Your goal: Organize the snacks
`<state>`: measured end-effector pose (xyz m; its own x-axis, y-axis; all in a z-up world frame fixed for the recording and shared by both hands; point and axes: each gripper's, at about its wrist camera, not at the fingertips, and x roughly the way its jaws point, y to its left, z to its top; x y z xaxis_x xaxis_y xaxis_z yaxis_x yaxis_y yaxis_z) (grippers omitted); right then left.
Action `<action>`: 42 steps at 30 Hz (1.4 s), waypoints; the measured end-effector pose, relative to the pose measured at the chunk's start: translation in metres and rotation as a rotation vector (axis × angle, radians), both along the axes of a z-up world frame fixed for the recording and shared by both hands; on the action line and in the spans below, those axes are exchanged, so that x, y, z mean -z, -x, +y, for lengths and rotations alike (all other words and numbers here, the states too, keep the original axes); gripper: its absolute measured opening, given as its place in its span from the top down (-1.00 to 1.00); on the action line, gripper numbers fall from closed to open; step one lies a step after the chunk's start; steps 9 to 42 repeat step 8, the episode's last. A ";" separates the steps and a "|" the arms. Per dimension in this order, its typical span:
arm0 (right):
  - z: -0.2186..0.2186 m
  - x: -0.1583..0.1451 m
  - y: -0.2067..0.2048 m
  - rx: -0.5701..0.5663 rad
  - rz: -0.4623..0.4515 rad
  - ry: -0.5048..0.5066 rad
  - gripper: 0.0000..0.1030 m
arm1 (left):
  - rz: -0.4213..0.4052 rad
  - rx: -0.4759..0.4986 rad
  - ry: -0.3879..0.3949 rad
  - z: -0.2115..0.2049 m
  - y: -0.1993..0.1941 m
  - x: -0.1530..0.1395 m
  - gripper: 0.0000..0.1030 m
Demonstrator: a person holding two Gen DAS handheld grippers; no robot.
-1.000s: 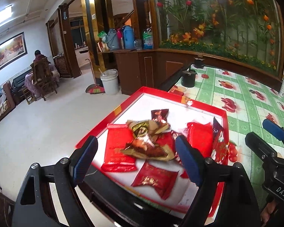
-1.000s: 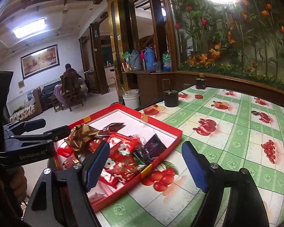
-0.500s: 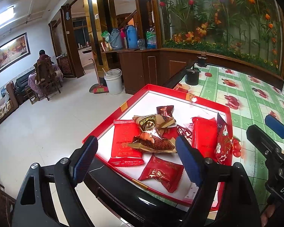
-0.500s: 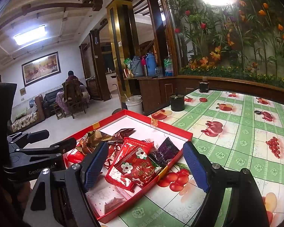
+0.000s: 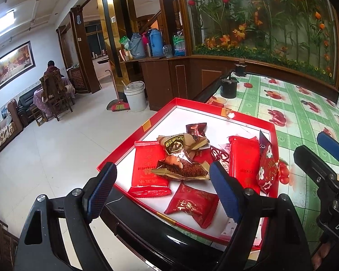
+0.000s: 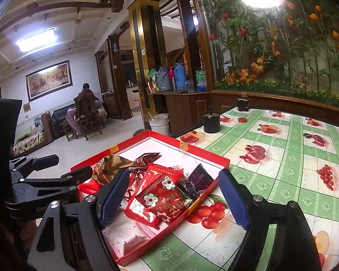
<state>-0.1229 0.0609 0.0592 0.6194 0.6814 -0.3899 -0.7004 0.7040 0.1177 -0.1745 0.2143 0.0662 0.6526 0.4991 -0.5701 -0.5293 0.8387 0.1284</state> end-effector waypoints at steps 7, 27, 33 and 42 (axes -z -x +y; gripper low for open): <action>0.001 0.000 0.000 -0.003 -0.010 0.002 -0.60 | 0.004 0.008 -0.009 -0.002 -0.001 0.000 -0.65; 0.001 0.000 0.000 -0.002 -0.008 0.002 -0.60 | 0.006 0.008 -0.011 -0.003 -0.001 0.000 -0.65; 0.001 0.000 0.000 -0.002 -0.008 0.002 -0.60 | 0.006 0.008 -0.011 -0.003 -0.001 0.000 -0.65; 0.001 0.000 0.000 -0.002 -0.008 0.002 -0.60 | 0.006 0.008 -0.011 -0.003 -0.001 0.000 -0.65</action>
